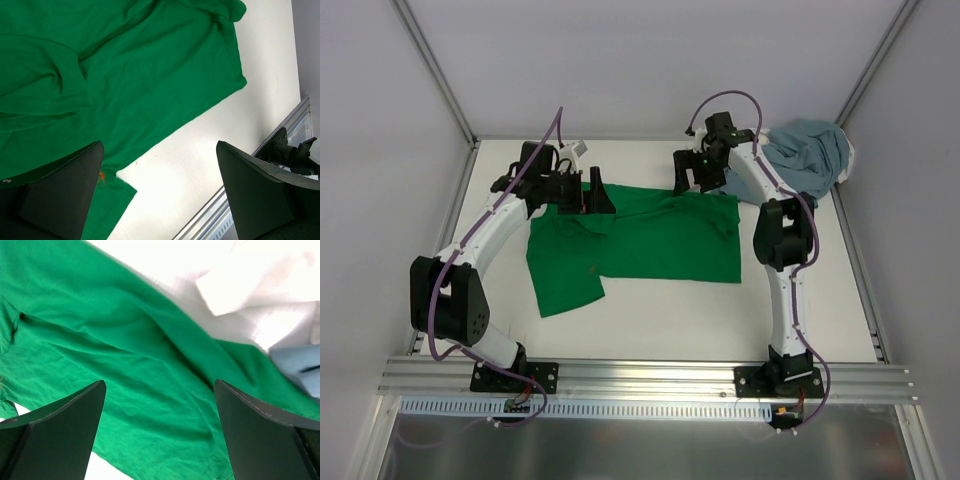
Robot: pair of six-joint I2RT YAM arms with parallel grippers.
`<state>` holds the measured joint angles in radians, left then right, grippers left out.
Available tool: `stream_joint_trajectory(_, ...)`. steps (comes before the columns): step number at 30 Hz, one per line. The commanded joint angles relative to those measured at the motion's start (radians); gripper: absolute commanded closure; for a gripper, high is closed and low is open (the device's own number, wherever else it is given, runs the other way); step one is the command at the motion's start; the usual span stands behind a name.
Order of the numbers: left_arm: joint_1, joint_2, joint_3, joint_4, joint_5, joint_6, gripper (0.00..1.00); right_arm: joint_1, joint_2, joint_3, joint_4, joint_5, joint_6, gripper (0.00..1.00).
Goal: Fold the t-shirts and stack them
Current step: Fold the flattened tshirt in 1/3 of the way
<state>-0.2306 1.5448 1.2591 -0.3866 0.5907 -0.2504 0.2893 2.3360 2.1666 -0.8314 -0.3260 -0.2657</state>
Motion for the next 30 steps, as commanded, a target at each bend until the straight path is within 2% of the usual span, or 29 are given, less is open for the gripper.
stream_joint_trajectory(1, -0.015, -0.035, -0.007, 0.003, -0.012, -0.007, 0.01, -0.018, 0.008, 0.036, 0.017, -0.027, 0.017, 0.05)
stream_joint_trajectory(15, -0.018, -0.04, -0.006, -0.017, -0.022, -0.003, 0.02, -0.012, 0.048, 0.027, 0.035, -0.062, 0.051, 0.09)
stream_joint_trajectory(20, -0.018, -0.038, -0.007, -0.017, -0.022, 0.0, 0.01, -0.012, 0.022, -0.043, 0.064, -0.059, 0.052, 0.13)
stream_joint_trajectory(21, -0.016, -0.037, -0.007, -0.017, -0.022, 0.002, 0.01, -0.012, 0.017, -0.054, 0.075, -0.061, 0.052, 0.16)
stream_joint_trajectory(23, -0.018, -0.032, -0.007, -0.018, -0.02, 0.002, 0.01, -0.013, 0.006, -0.088, 0.083, -0.062, 0.052, 0.28)
stream_joint_trajectory(25, -0.018, -0.032, -0.007, -0.018, -0.019, 0.003, 0.01, -0.012, 0.005, -0.099, 0.083, -0.062, 0.056, 0.46)
stream_joint_trajectory(26, -0.018, -0.031, -0.007, -0.02, -0.019, 0.005, 0.01, -0.012, 0.003, -0.105, 0.081, -0.061, 0.057, 0.6)
stream_joint_trajectory(27, -0.016, -0.031, -0.006, -0.018, -0.019, 0.005, 0.01, -0.013, 0.002, -0.113, 0.083, -0.058, 0.06, 0.63)
stream_joint_trajectory(28, -0.018, -0.032, -0.006, -0.021, -0.019, 0.008, 0.01, -0.013, 0.0, -0.117, 0.083, -0.056, 0.062, 0.72)
stream_joint_trajectory(30, -0.018, -0.029, -0.006, -0.021, -0.017, 0.008, 0.01, -0.012, -0.006, -0.12, 0.084, -0.054, 0.063, 0.74)
